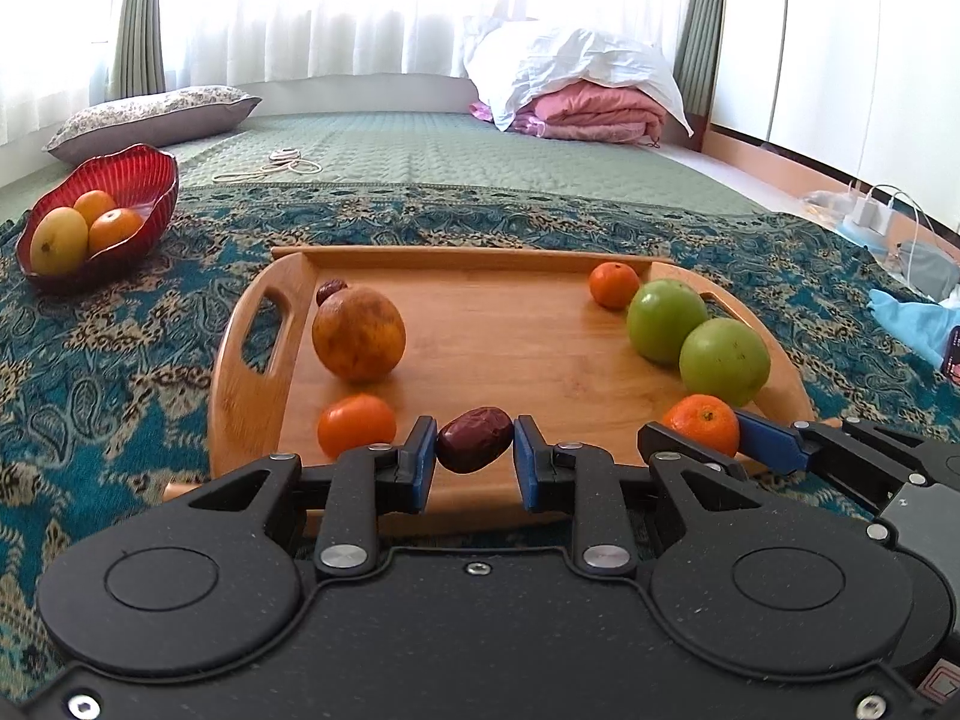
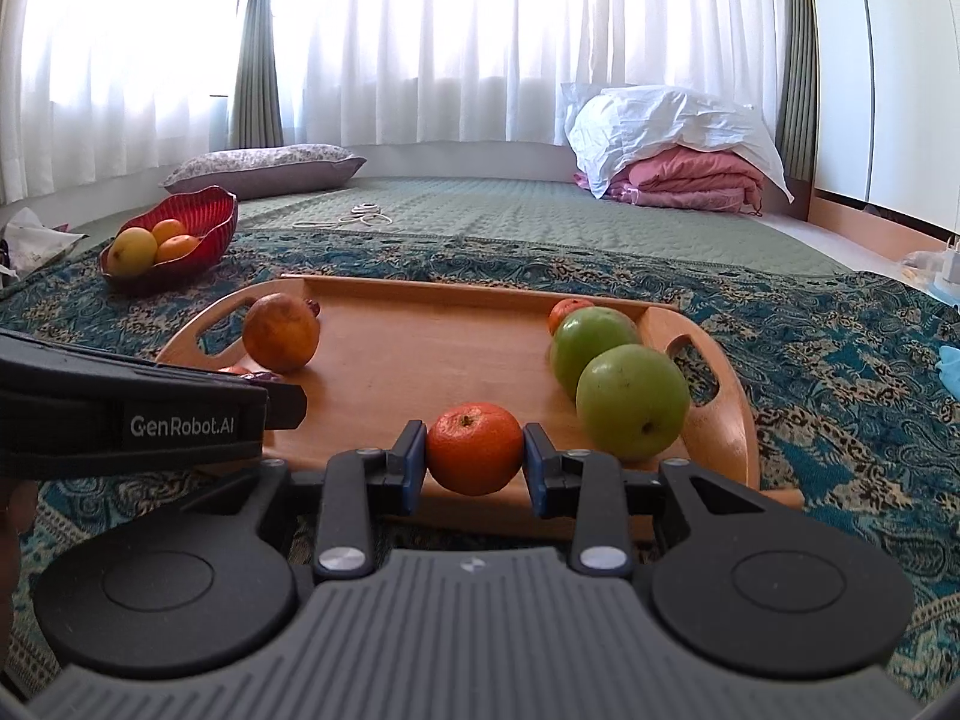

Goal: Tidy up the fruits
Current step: 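Carry the tangerine with the right tool onto the tray while the left tool carries the date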

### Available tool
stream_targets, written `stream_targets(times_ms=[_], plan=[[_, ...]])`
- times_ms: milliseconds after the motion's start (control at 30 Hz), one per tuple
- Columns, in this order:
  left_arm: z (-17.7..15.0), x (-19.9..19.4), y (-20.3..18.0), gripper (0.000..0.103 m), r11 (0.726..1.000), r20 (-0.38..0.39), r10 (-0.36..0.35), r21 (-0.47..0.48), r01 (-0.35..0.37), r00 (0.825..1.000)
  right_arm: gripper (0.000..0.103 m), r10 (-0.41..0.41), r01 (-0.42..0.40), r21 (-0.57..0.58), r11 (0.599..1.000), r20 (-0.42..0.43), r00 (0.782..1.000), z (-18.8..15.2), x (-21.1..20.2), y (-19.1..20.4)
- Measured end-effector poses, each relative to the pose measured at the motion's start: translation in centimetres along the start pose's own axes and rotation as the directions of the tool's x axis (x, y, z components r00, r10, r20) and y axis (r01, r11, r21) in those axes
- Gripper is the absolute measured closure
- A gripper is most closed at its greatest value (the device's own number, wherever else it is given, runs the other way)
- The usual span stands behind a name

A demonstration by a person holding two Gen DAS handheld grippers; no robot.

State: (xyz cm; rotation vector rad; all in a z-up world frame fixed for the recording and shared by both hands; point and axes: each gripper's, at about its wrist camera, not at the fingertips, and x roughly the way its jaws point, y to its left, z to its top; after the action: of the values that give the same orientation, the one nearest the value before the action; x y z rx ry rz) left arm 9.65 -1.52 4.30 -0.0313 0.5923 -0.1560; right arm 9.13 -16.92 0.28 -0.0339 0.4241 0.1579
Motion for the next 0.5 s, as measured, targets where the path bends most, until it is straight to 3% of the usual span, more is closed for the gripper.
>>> stream_targets(times_ms=[500], plan=[[2.8, 4.9, 0.6, 0.077, 1.000, 0.003, 0.013, -0.009, -0.013, 1.000, 0.064, -0.030, 0.032, 0.050, 0.998, -0.043, 0.999, 2.2, 4.9, -2.0]])
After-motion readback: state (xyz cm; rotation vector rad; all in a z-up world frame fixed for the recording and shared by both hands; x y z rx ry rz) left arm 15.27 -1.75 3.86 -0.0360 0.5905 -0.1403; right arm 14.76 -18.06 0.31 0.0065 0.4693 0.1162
